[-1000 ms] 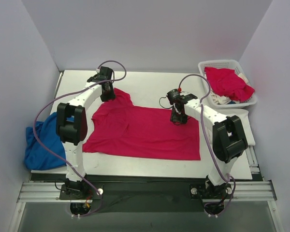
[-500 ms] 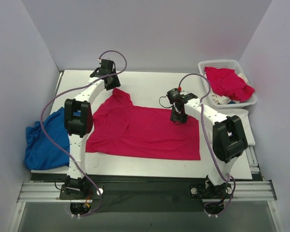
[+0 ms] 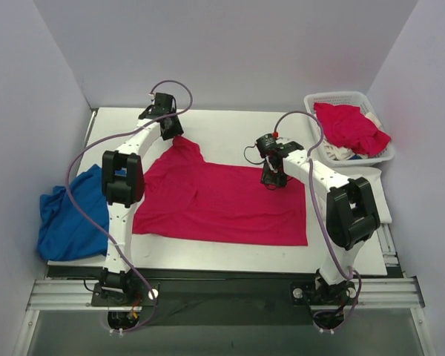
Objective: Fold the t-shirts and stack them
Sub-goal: Grap the side of the flattened tshirt furthest away from the robot with both arms
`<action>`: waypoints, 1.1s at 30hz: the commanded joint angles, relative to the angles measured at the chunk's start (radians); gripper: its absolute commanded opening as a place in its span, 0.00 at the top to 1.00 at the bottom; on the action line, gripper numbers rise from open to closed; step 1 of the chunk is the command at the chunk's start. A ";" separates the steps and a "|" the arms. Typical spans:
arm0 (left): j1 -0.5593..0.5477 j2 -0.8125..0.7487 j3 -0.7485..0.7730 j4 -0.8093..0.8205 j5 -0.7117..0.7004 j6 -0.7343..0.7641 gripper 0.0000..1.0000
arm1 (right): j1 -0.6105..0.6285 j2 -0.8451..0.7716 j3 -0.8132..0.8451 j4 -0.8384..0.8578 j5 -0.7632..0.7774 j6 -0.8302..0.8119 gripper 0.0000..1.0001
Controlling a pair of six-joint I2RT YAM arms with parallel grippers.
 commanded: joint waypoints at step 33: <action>0.022 -0.023 0.074 -0.053 0.005 -0.002 1.00 | -0.074 0.019 0.061 -0.065 0.088 -0.002 0.69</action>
